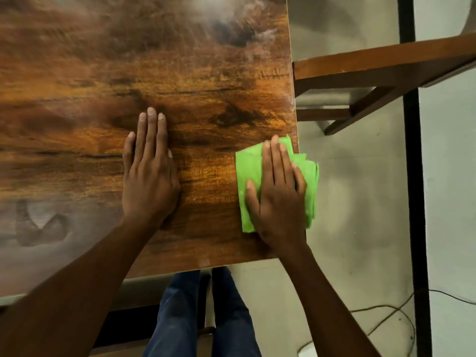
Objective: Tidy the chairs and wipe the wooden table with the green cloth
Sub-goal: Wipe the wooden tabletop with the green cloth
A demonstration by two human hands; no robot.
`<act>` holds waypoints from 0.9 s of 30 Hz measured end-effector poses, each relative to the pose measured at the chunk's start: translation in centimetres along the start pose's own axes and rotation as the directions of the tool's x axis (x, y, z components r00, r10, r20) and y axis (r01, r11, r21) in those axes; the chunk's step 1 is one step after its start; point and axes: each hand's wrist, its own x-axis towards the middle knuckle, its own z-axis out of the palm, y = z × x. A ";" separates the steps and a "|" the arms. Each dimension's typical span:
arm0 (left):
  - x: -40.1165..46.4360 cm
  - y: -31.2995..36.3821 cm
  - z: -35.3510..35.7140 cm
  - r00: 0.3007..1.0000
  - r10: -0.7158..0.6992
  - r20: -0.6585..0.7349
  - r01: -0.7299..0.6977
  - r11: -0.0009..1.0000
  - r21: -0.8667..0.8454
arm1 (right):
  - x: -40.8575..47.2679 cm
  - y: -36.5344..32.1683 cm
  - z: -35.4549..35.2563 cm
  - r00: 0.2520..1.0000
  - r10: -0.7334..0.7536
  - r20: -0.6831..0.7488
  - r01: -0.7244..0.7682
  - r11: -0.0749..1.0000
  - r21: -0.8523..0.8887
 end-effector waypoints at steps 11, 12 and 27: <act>-0.1 -0.4 0.0 1.000 -0.002 0.027 0.002 1.000 0.017 | 14.0 -0.4 -1.2 0.998 -0.023 -0.063 0.021 0.999 -0.035; -0.1 -0.5 0.0 1.000 -0.001 0.030 0.001 1.000 0.020 | 12.4 -0.2 -1.3 0.998 -0.014 -0.057 0.012 0.999 -0.033; 0.4 -0.4 -0.2 0.999 -0.017 0.040 0.016 1.000 0.022 | -7.2 -7.7 2.5 0.969 -0.178 0.170 0.199 0.973 -0.117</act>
